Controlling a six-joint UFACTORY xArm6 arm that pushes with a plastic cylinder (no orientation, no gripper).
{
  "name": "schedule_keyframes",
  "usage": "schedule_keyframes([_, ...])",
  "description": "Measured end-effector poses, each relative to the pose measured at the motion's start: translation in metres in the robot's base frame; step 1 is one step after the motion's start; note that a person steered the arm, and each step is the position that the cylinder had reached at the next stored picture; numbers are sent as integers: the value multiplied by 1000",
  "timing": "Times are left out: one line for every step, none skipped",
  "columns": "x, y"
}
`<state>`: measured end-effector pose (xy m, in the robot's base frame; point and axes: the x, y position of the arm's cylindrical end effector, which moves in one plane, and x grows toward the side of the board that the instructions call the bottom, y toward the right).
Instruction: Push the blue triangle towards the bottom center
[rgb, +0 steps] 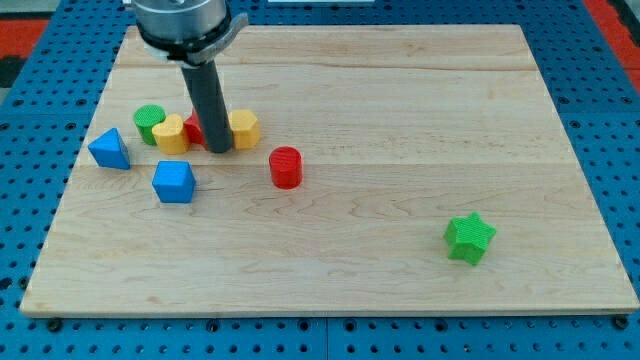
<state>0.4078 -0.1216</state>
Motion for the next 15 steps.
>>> schedule_keyframes([-31, 0])
schedule_keyframes([-96, -9])
schedule_keyframes([-92, -98])
schedule_keyframes([-40, -121])
schedule_keyframes([-1, -121])
schedule_keyframes([36, -120])
schedule_keyframes([8, -156])
schedule_keyframes([25, -179])
schedule_keyframes([71, -124])
schedule_keyframes([82, -64])
schedule_keyframes([83, -54])
schedule_keyframes([88, -89])
schedule_keyframes([102, -67])
schedule_keyframes([107, 24])
schedule_keyframes([112, 32])
